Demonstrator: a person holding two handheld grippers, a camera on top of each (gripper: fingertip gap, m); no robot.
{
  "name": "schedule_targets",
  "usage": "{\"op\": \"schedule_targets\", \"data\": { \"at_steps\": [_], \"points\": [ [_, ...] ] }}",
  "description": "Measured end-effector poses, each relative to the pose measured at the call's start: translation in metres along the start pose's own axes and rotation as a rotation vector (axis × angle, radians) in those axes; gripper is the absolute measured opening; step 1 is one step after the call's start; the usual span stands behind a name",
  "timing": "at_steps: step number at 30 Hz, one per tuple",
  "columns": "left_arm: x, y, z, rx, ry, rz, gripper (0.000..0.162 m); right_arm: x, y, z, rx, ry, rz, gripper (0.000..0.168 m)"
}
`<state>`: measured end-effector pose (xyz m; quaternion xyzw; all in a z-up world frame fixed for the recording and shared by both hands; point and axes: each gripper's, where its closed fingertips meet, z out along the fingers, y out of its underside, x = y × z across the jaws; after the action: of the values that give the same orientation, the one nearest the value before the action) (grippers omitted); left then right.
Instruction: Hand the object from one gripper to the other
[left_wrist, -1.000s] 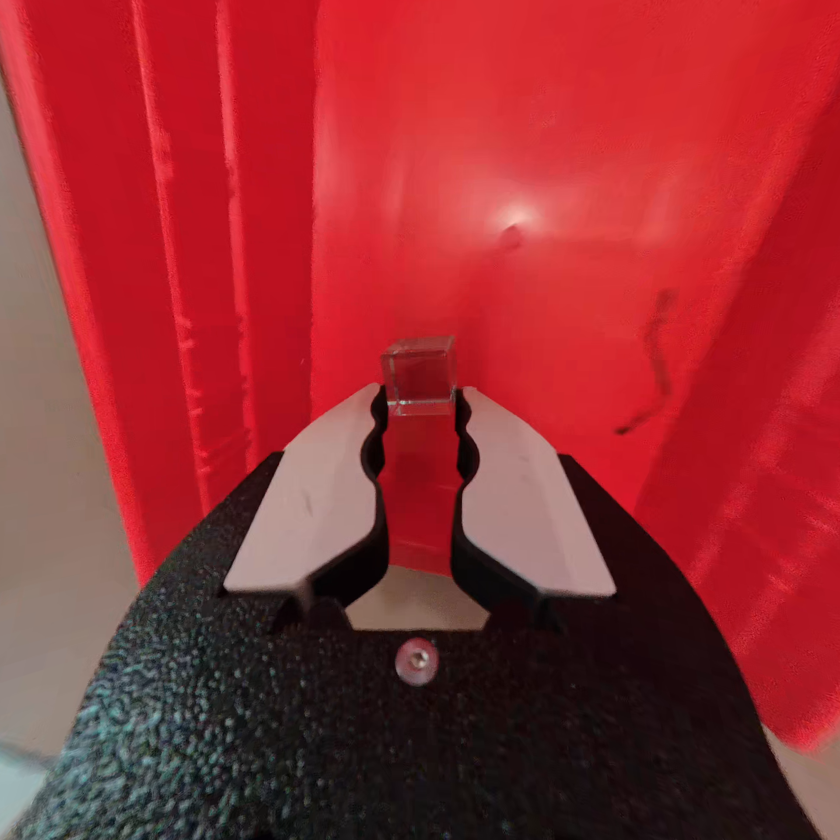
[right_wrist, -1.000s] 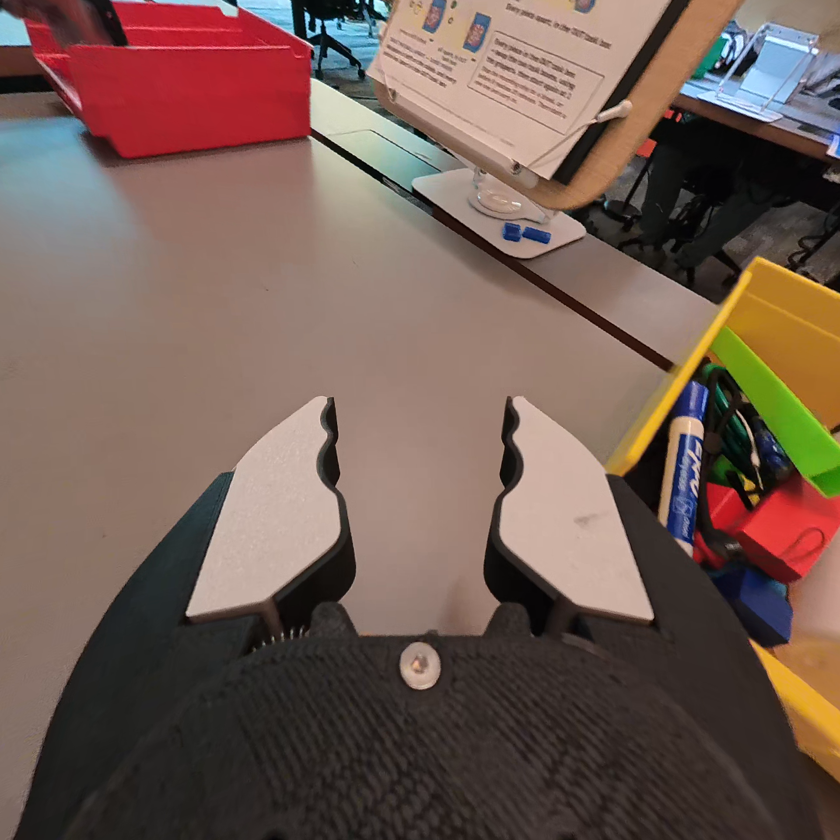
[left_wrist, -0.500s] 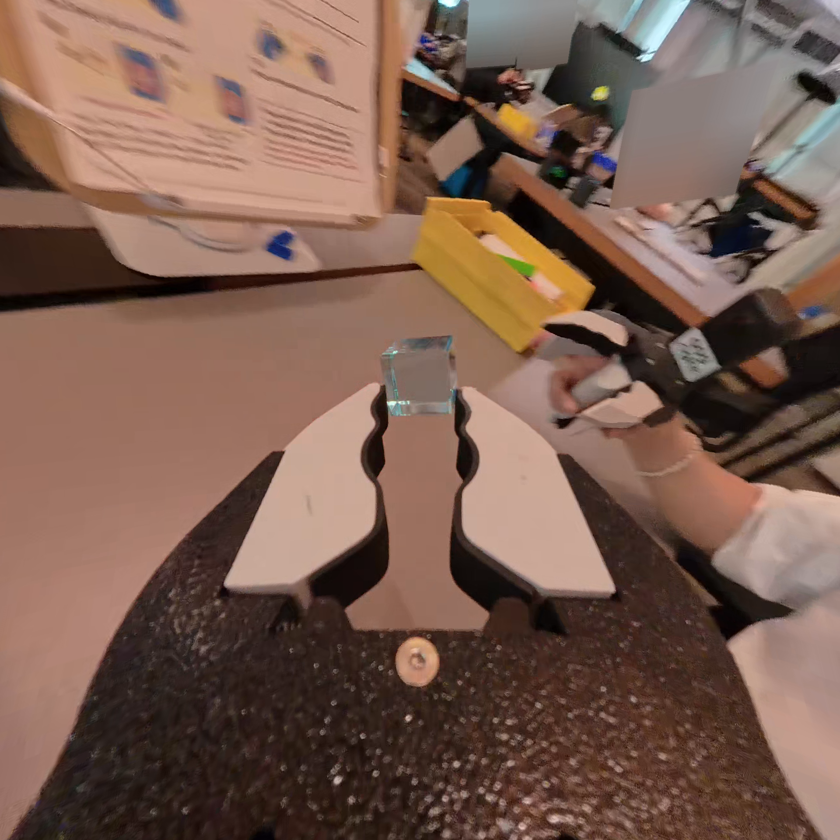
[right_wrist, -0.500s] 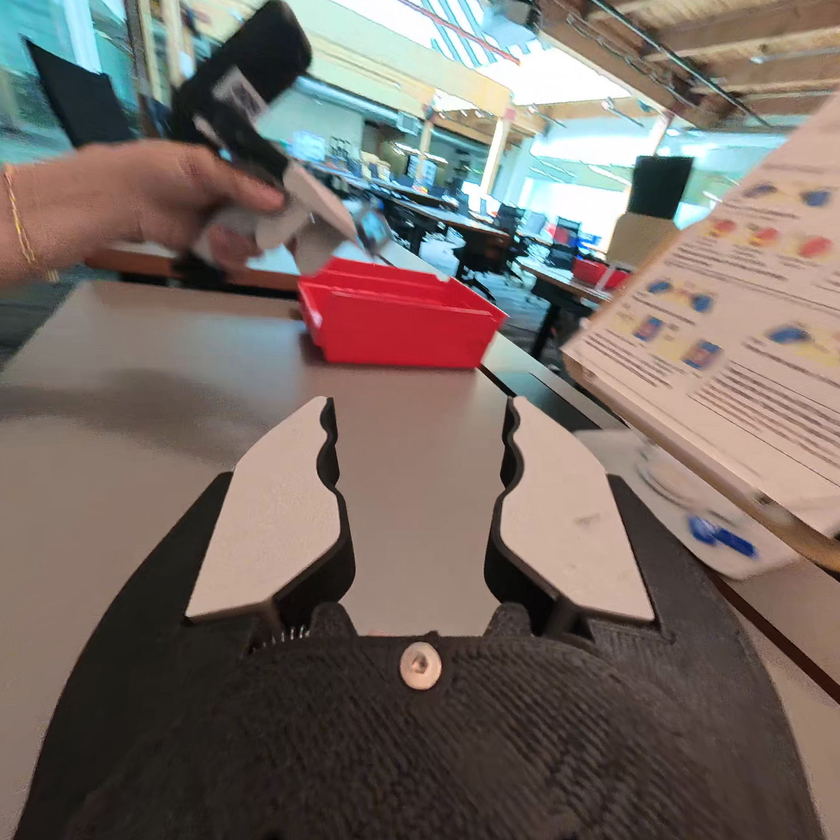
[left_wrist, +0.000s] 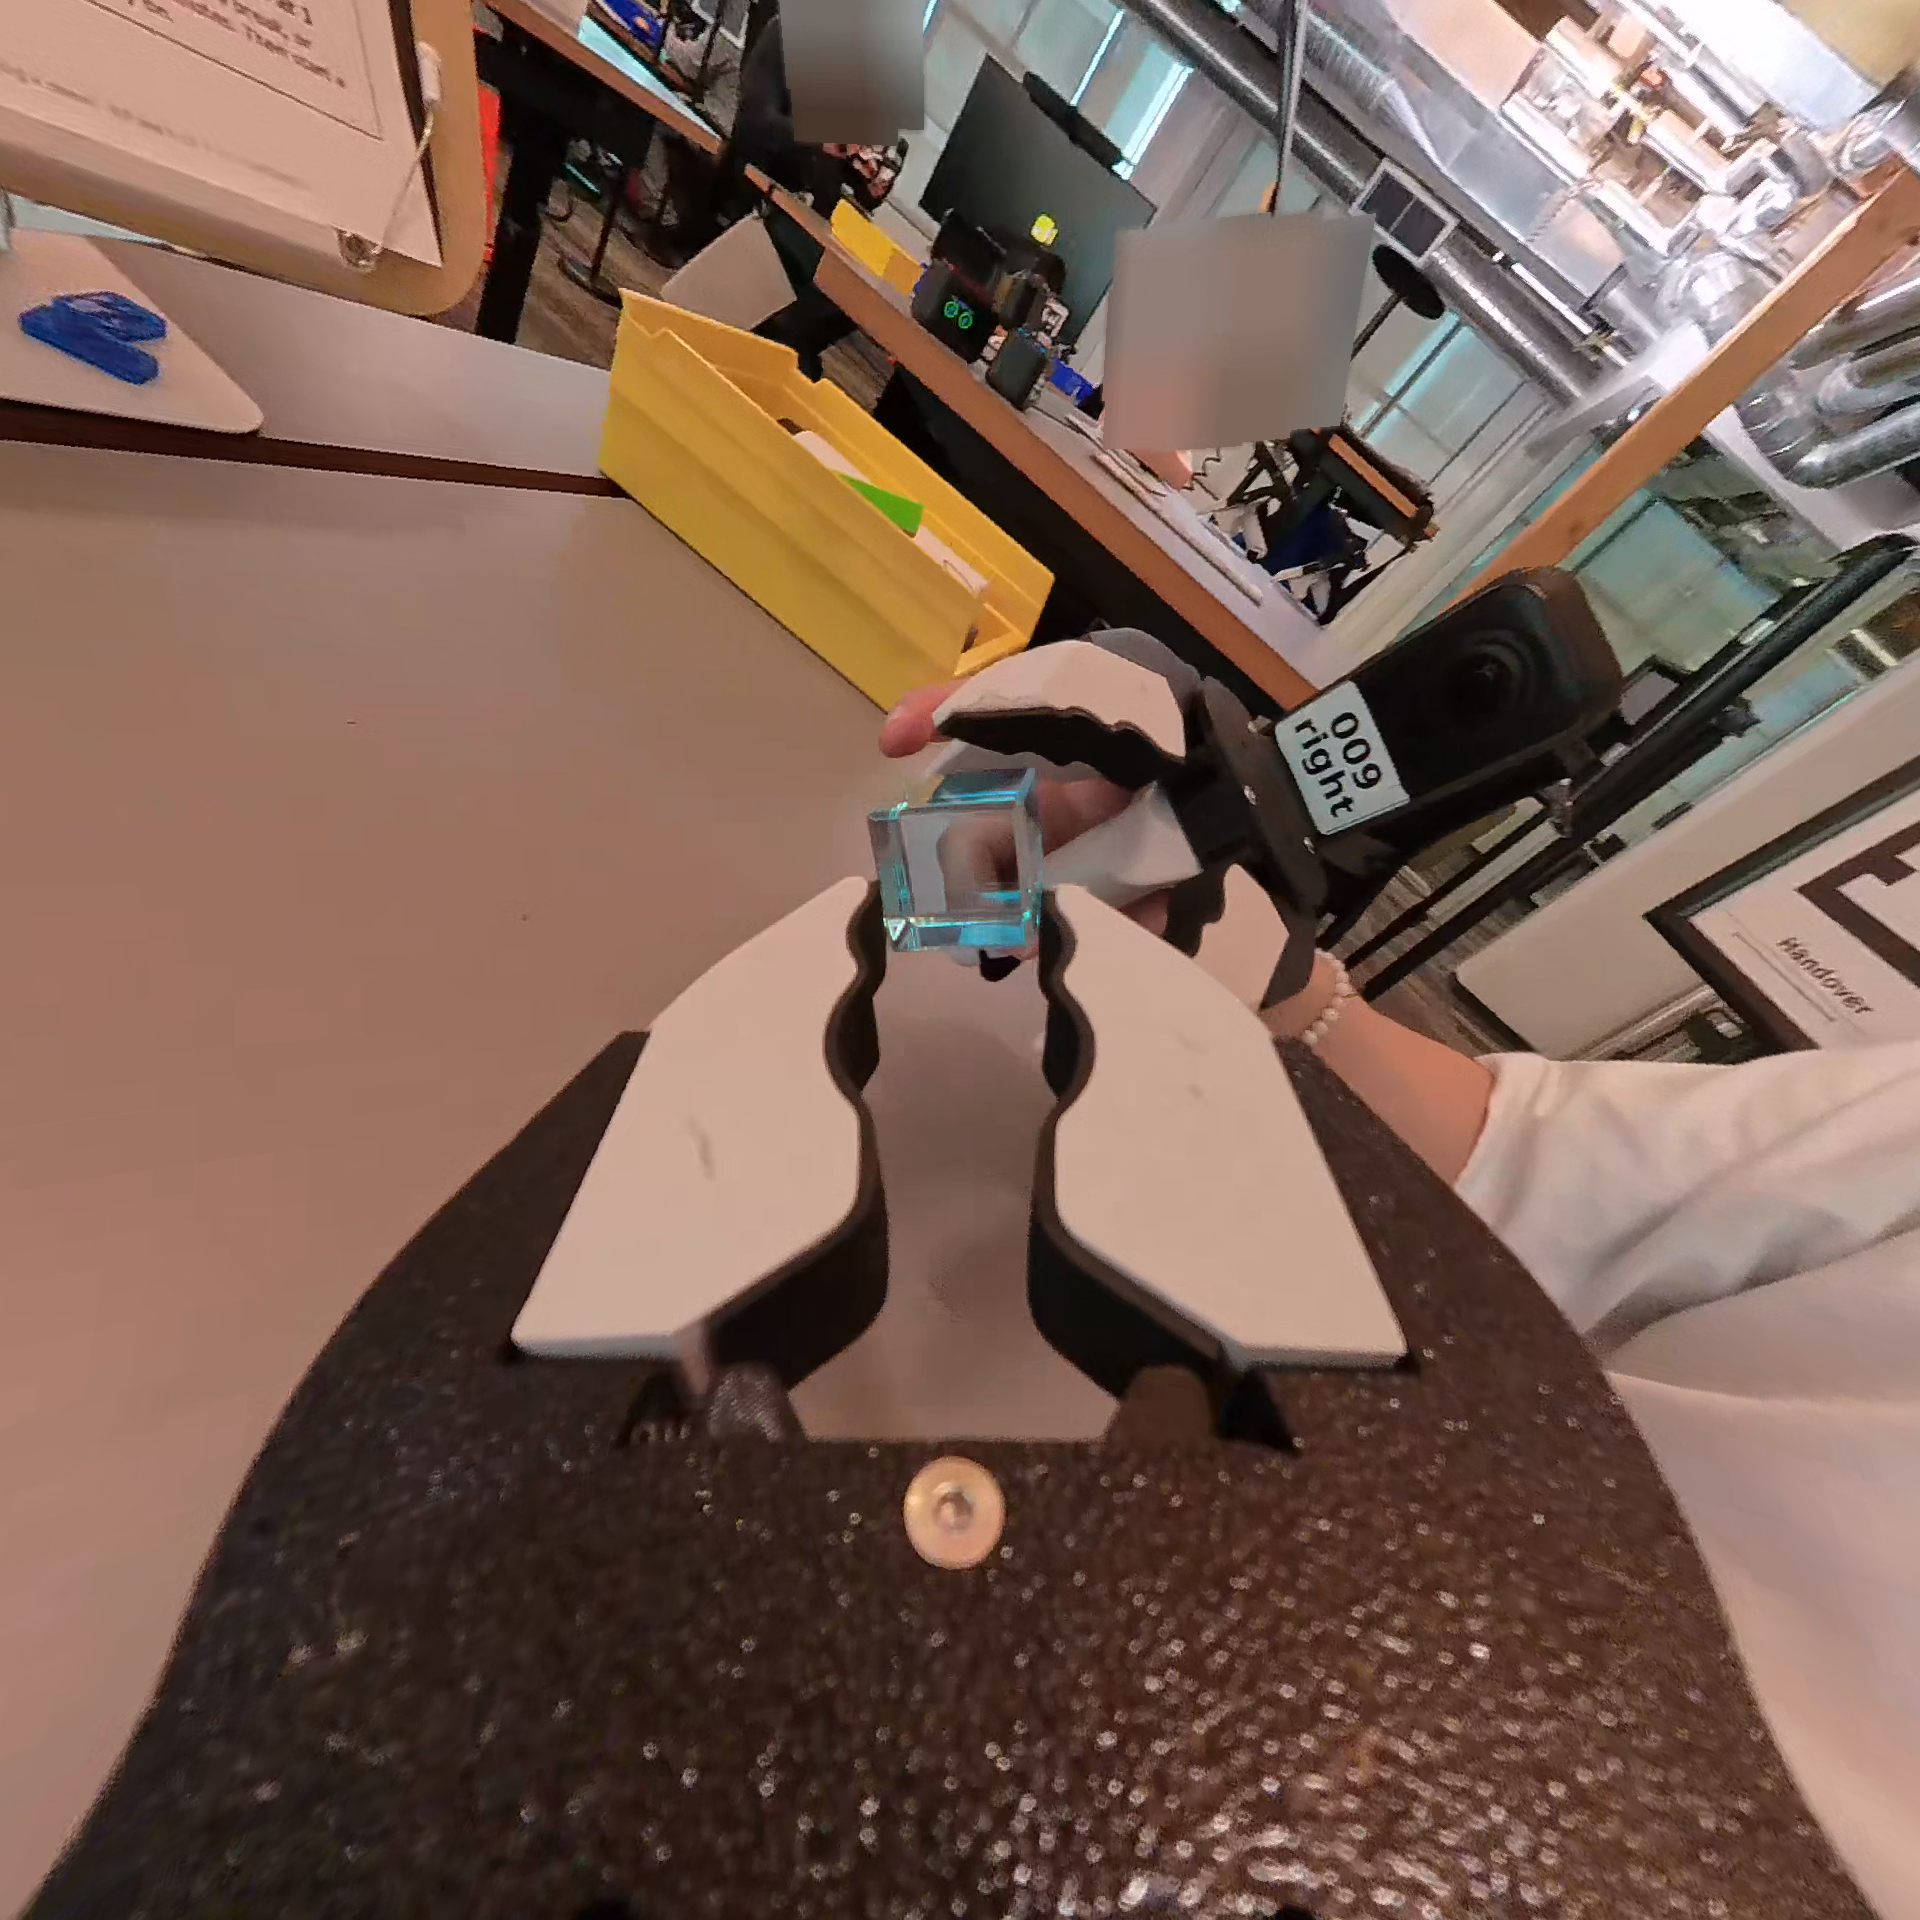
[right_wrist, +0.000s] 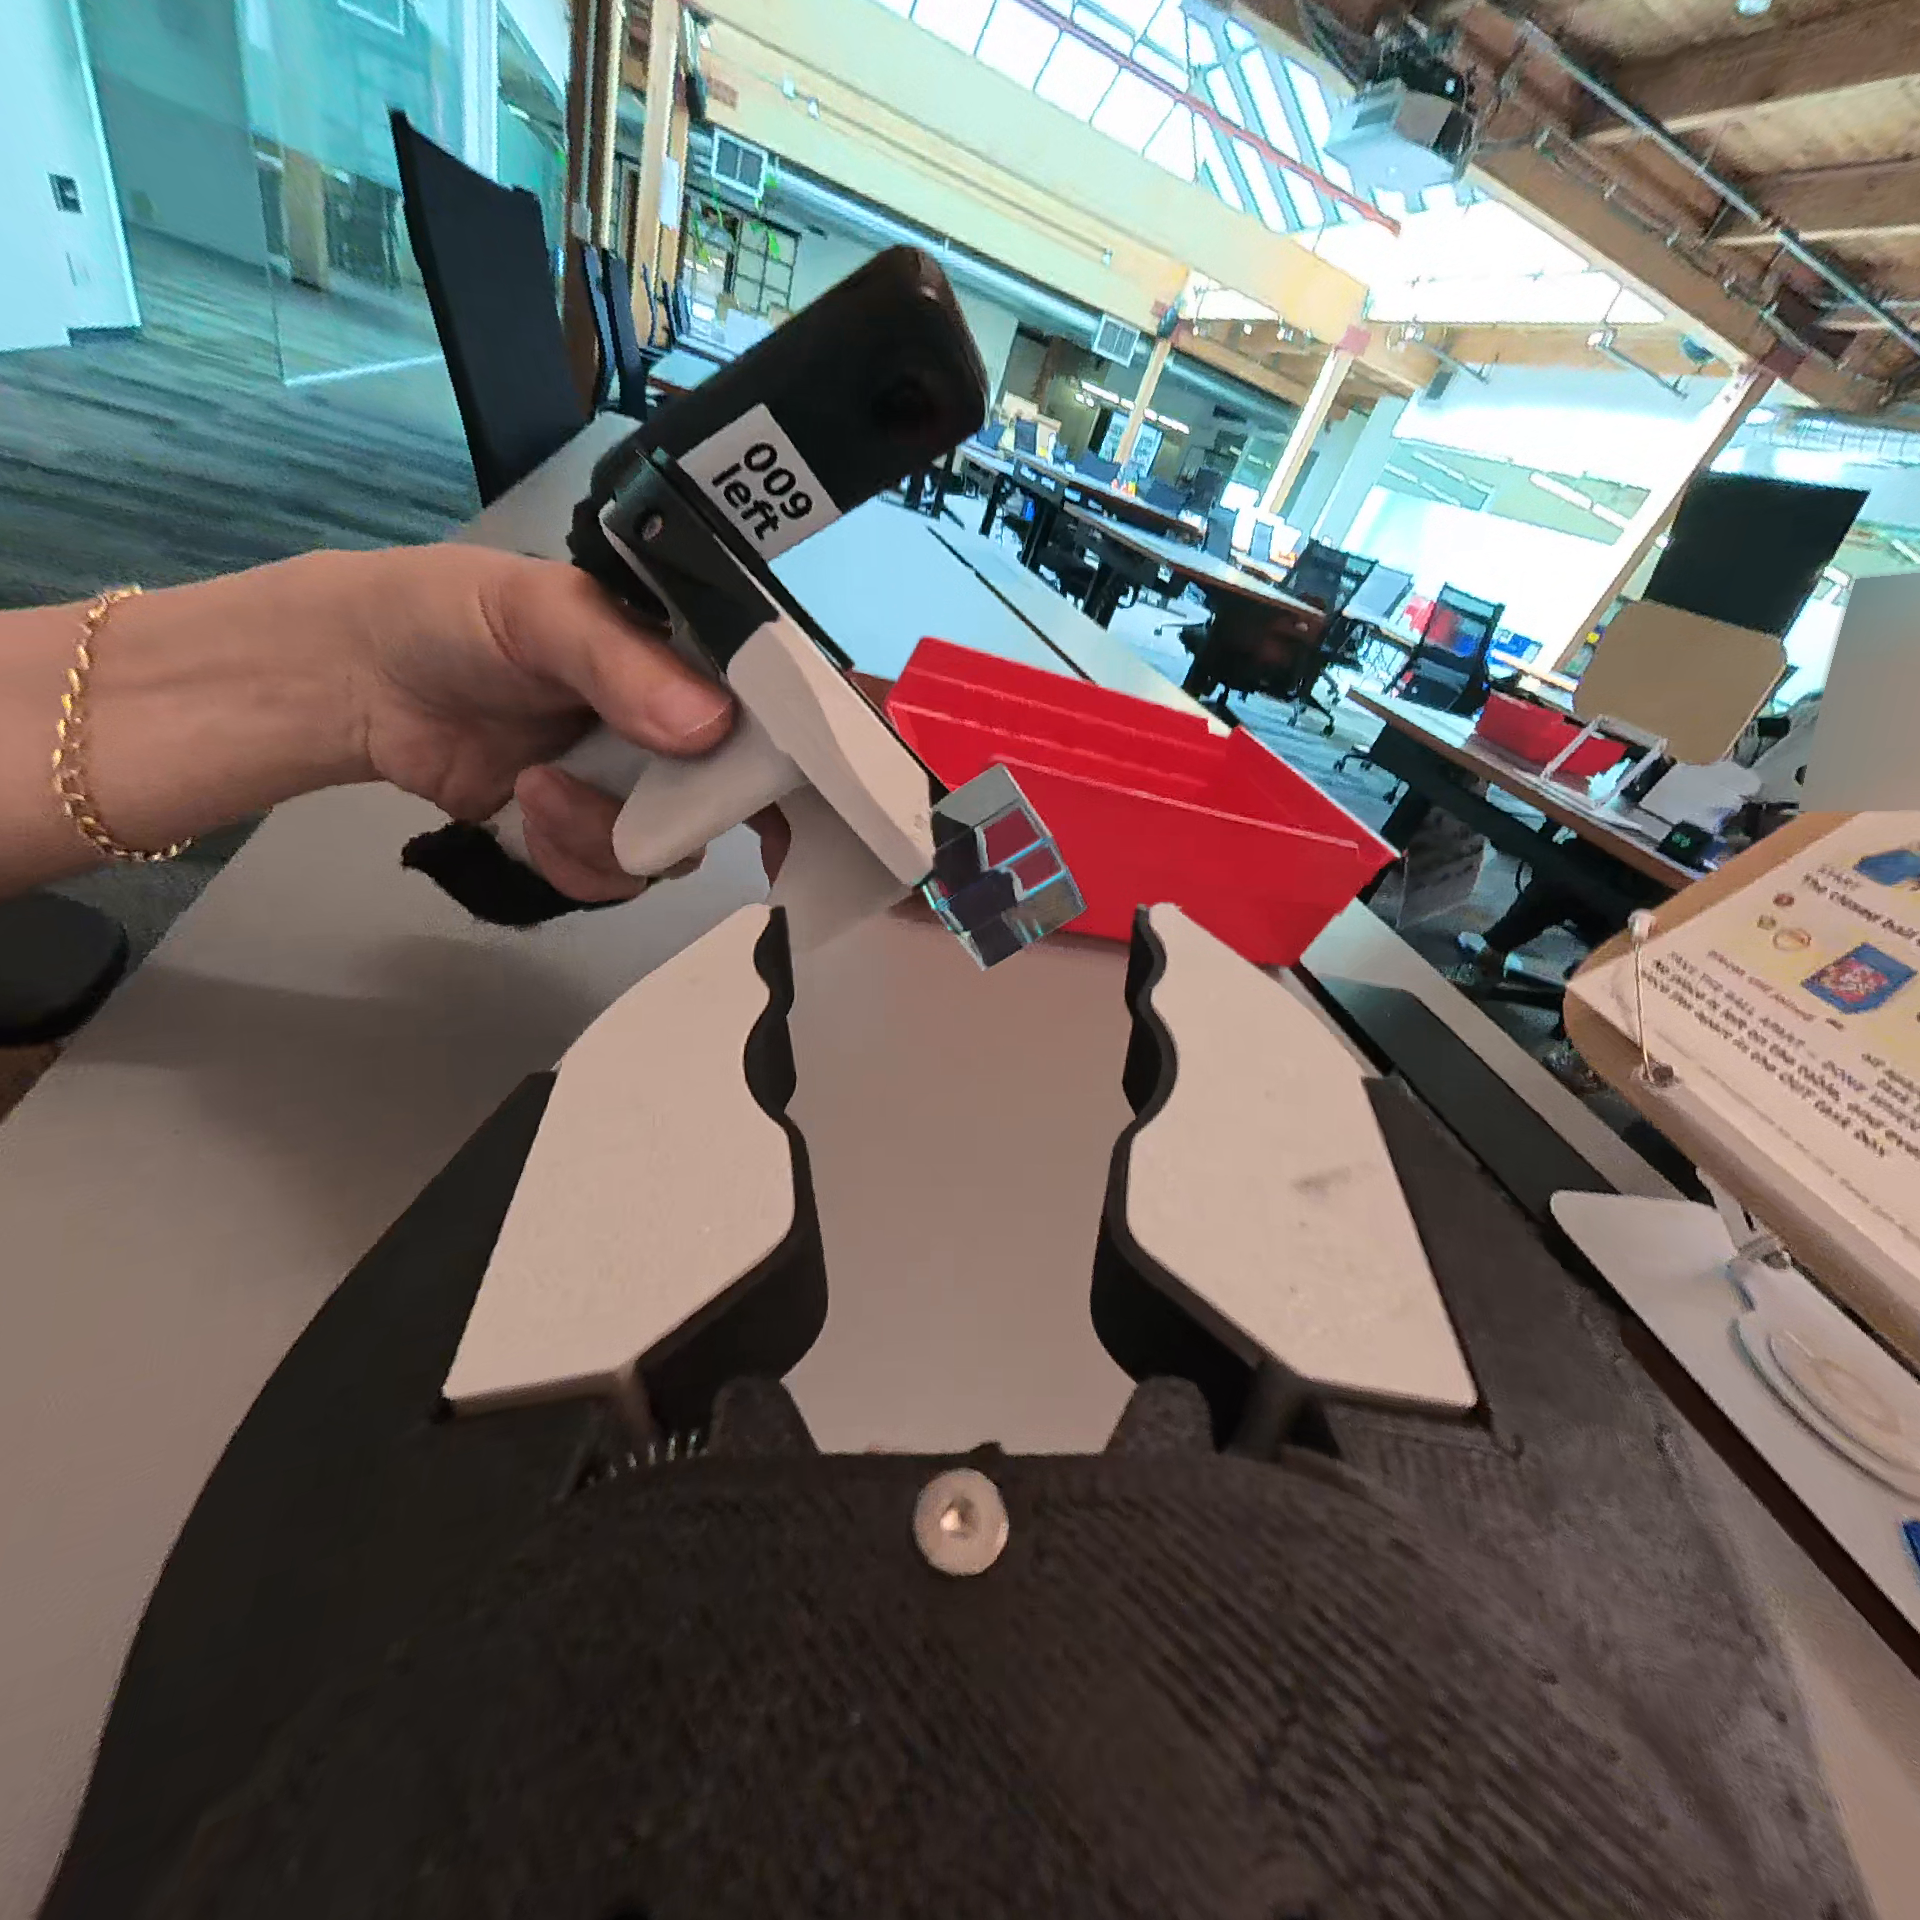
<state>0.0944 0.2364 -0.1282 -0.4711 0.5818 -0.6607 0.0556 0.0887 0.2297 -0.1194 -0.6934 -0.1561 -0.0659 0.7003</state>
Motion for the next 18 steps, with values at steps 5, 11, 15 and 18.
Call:
{"op": "schedule_targets", "data": {
  "at_steps": [5, 11, 15, 18],
  "points": [
    [0.021, -0.005, -0.008, 0.002, 0.085, -0.03, 0.027, -0.009, -0.018, 0.009, 0.038, -0.046, -0.037, 0.057],
    [0.047, -0.006, -0.009, -0.02, 0.173, -0.015, 0.027, -0.023, -0.039, 0.005, 0.066, -0.079, -0.071, 0.055],
    [0.066, -0.001, -0.005, -0.058, 0.263, -0.024, 0.027, -0.033, -0.049, -0.014, 0.084, -0.051, -0.093, 0.052],
    [0.083, 0.003, 0.002, -0.082, 0.336, -0.04, 0.027, -0.034, -0.06, -0.031, 0.11, 0.0, -0.108, 0.047]
  ]
}}
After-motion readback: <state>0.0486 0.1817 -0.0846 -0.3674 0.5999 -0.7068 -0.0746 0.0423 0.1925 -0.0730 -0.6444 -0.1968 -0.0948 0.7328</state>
